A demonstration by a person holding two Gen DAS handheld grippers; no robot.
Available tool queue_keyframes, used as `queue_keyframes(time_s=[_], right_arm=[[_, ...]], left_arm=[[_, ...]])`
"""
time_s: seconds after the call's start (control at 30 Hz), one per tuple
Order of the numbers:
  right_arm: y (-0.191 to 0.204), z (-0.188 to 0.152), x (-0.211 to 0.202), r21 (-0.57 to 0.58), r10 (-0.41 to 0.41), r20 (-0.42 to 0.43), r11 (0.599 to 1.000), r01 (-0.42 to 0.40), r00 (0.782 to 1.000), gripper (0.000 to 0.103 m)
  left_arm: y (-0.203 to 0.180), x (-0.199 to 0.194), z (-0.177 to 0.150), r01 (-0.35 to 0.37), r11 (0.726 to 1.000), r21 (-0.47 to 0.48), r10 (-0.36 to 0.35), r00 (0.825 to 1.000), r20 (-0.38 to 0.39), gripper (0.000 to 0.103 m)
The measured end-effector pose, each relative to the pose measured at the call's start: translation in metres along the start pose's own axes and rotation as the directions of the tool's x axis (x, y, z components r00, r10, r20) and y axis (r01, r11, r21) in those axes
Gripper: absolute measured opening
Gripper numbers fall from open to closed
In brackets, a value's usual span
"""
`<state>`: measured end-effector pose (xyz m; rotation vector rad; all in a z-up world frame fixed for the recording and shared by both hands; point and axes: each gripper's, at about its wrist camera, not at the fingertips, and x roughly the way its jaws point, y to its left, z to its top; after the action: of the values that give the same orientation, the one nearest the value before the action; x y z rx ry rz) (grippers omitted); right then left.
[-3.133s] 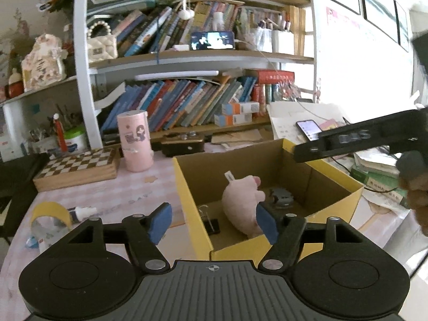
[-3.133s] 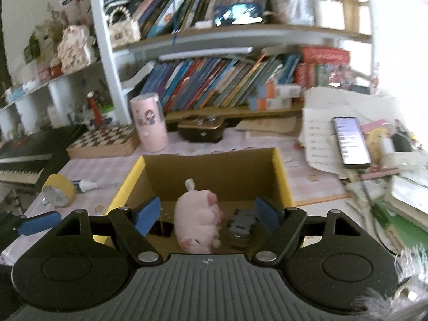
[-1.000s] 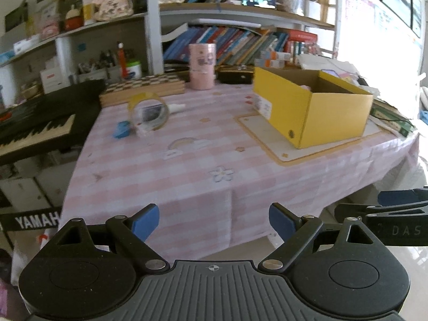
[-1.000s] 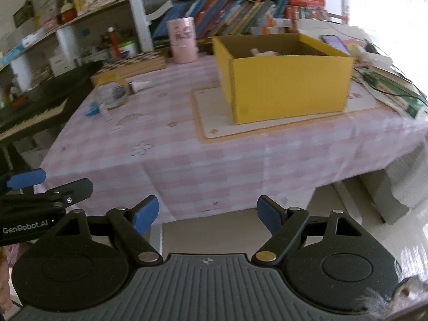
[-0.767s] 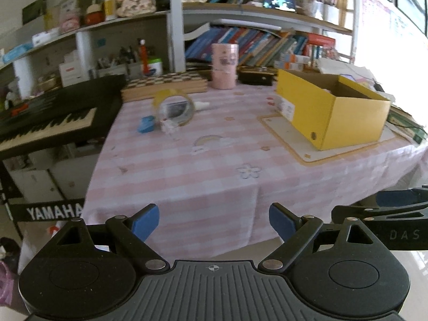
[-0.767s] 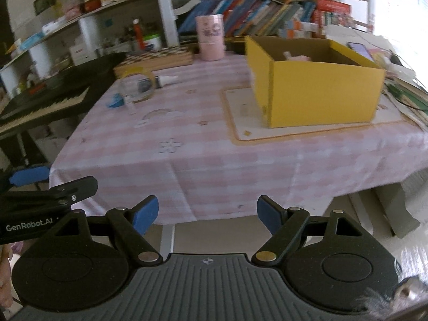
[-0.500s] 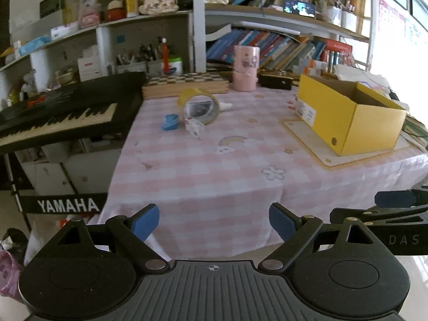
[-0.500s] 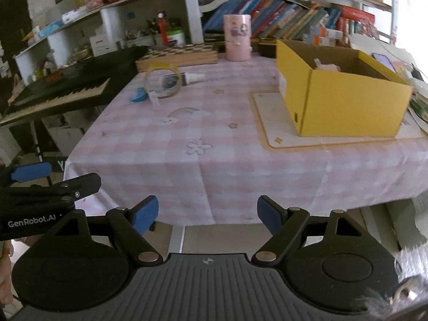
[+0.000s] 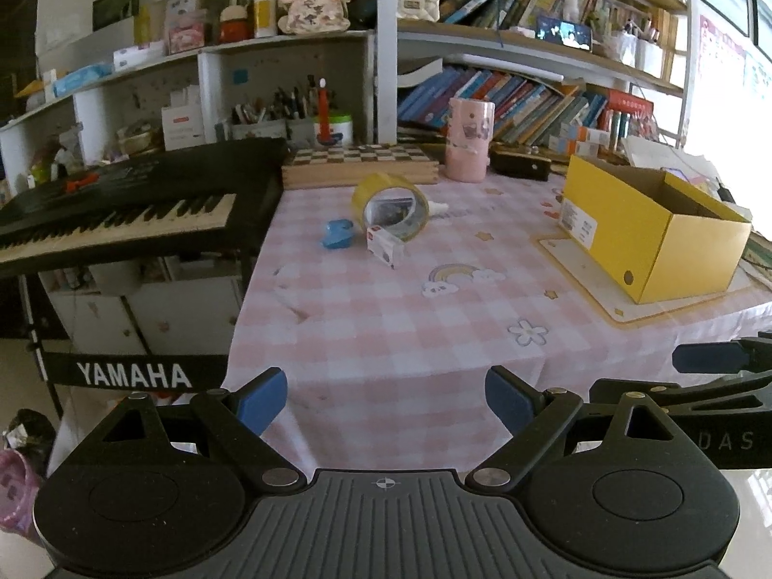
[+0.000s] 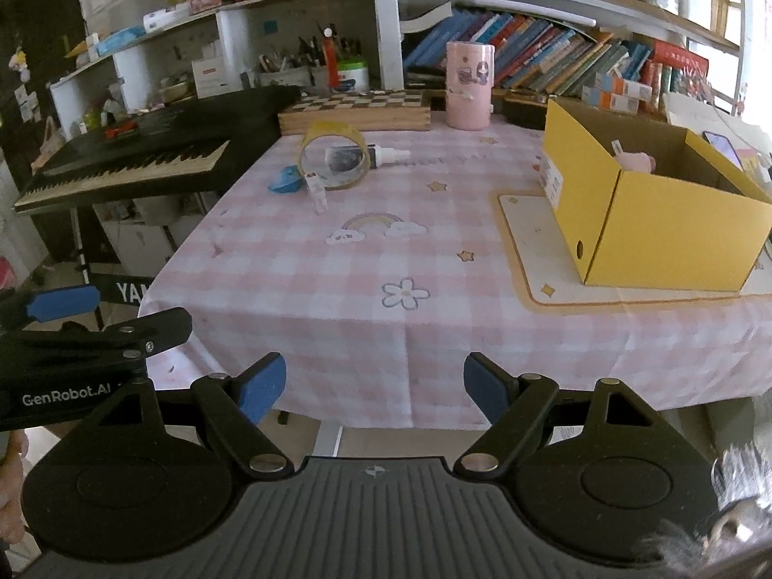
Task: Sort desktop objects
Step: 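Move both open grippers toward the yellow tape roll and small white-red box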
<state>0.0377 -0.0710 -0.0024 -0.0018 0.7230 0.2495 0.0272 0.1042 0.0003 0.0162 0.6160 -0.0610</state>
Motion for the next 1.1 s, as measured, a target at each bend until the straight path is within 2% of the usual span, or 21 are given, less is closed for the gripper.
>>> queue_keyframes(time_s=[0.63,1.1], right_arm=[[0.001,0.013,0.018,-0.011,0.031,-0.004,0.999,-0.031,1.0,0.08],[-0.02,0.039,0.058,-0.024,0.049,-0.058,0.998,-0.05,0.997,0.08]], left_arm=[[0.005,0.014,0.006,-0.033,0.999,-0.01,0.033,0.999,-0.012,0.092],[-0.002,0.057,0.024,-0.053,0.998,-0.037,0.051,0.997,-0.061,0.092]])
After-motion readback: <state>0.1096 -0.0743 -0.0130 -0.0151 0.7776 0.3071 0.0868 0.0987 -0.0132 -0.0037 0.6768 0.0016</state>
